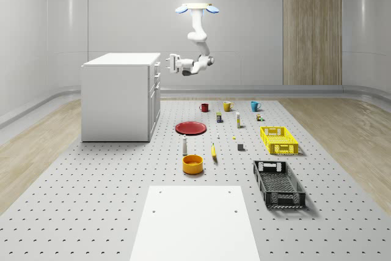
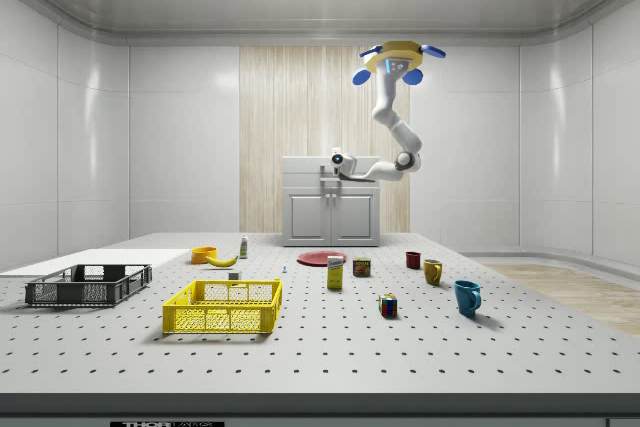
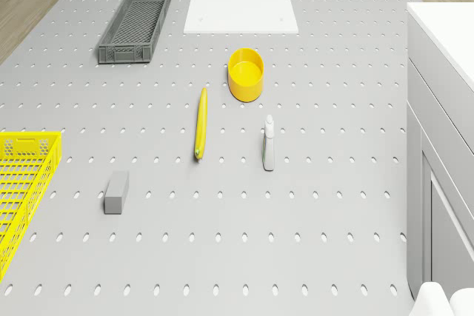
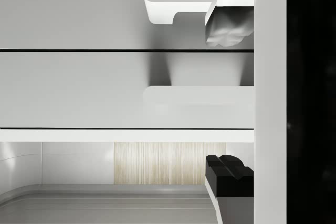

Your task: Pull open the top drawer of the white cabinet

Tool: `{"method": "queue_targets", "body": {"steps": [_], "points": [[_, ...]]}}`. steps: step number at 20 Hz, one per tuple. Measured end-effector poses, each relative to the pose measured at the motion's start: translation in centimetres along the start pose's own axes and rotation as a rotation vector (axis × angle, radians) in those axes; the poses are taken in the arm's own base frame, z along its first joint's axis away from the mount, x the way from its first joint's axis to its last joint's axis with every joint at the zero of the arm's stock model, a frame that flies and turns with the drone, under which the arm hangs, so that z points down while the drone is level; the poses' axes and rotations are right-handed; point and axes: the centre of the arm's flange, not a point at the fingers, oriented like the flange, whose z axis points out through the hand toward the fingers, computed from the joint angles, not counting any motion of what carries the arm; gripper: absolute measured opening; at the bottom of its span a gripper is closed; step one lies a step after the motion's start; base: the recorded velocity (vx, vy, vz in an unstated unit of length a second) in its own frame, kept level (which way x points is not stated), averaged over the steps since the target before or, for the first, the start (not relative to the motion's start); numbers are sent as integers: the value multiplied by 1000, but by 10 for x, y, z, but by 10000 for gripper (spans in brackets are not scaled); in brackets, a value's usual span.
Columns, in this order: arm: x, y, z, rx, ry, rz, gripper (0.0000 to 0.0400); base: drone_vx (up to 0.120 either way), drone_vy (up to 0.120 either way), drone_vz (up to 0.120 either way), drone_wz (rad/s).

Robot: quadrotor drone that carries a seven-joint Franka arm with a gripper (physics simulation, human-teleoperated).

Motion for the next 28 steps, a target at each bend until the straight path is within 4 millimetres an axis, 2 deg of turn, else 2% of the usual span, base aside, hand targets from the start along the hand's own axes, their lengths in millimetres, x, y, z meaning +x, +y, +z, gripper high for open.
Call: {"method": "queue_targets", "body": {"steps": [15,28], "points": [[0,0,44,0,0,0,305,0,0,0,0],[0,0,62,1,0,0,305,0,0,0,0]]}}
